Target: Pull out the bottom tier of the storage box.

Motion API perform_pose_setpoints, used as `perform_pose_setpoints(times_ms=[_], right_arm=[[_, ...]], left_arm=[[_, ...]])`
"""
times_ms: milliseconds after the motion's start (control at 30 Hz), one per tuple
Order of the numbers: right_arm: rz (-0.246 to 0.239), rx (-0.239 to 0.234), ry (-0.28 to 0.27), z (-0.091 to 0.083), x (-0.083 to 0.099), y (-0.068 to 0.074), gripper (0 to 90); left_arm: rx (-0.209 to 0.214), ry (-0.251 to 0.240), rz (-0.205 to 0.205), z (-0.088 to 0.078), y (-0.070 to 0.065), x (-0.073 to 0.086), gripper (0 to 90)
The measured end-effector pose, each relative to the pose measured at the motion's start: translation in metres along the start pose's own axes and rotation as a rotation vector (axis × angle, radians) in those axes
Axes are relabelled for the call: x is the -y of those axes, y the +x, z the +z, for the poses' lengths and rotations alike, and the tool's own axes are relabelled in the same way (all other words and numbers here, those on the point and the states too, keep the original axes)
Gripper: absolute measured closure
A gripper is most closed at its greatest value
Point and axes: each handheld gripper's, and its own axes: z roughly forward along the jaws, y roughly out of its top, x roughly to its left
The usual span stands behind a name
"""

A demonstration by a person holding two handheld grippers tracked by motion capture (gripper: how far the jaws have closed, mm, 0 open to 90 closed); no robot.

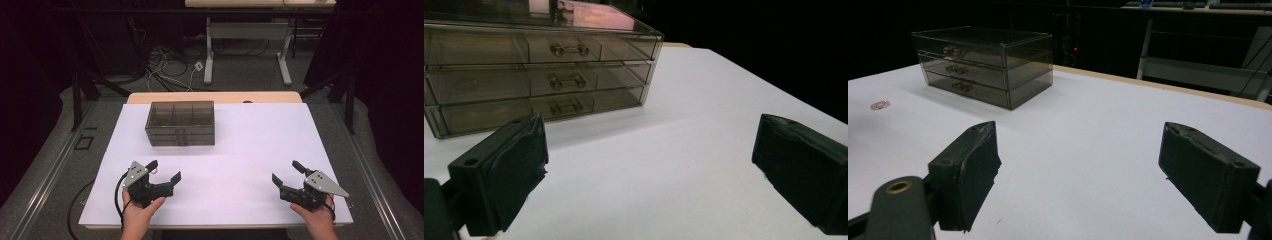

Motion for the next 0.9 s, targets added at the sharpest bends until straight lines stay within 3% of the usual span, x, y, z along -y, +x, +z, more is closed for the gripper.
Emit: perform_pose_setpoints(times_ms=[400,667,900], right_arm=[[0.033,-0.014,0.024,0.004,0.006,-0.007,16.6],[0.023,-0.017,0.021,0.006,0.005,-0.005,20.3],[0.024,-0.011,0.031,0.007,0.007,-0.005,22.7]], left_arm=[[-0.023,0.031,-0.025,0.001,0.000,0.002,7.8],[-0.049,0.053,-0.063,0.003,0.005,0.006,16.0],[-0.067,0.051,-0.072,0.006,0.010,-0.004,20.8]])
